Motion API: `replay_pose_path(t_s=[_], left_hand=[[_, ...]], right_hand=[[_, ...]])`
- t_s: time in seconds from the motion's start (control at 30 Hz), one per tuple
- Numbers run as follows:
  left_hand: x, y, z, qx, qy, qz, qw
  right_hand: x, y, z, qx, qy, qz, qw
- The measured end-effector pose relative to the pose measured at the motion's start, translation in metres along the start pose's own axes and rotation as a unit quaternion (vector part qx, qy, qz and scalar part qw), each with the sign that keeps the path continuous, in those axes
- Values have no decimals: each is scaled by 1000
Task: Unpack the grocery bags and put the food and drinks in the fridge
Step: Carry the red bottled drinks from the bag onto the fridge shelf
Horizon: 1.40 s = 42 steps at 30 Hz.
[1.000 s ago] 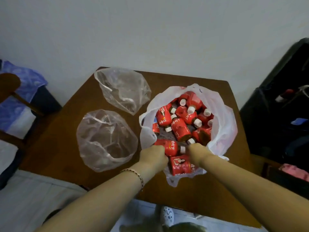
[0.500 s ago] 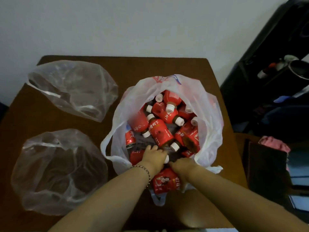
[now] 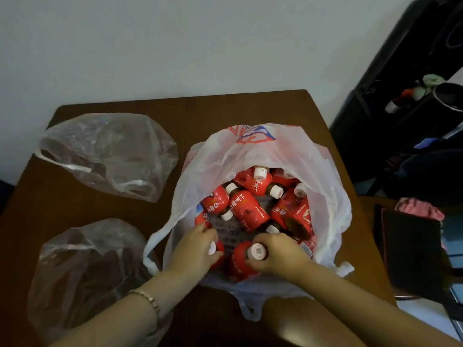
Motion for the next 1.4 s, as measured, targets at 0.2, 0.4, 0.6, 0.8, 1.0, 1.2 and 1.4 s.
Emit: replay_pose_path(t_s=[0.2, 0.4, 0.6, 0.8, 1.0, 1.2, 1.4], left_hand=[[19, 9, -11, -67, 38, -33, 996], [14, 9, -16, -97, 104, -137, 980], [8, 6, -19, -127, 113, -230, 958], [-3, 5, -22, -105, 129, -264, 950], [-8, 7, -26, -113, 164, -290, 936], [-14, 7, -25, -91, 170, -263, 945], [-16, 5, -27, -97, 170, -260, 946]], right_hand=[[-14, -36, -18, -27, 50, -36, 998], [-9, -34, -14, -137, 37, -34, 989], [2, -30, -6, -234, 20, -51, 971], [6, -28, -2, -211, 57, -61, 974], [4, -26, 1, -183, 65, -45, 980], [-37, -15, 37, -193, 148, -115, 963], [-111, -5, 47, -376, 279, -305, 829]])
Point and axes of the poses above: each hand's wrist, its own x-axis away from the middle knuckle, its own z-axis out of the back of the hand, y = z × x, the point moved 3 cm from there along -x, towards the middle knuckle, and after that the axes turned 3 degrees about z, right-handed, at the moved point
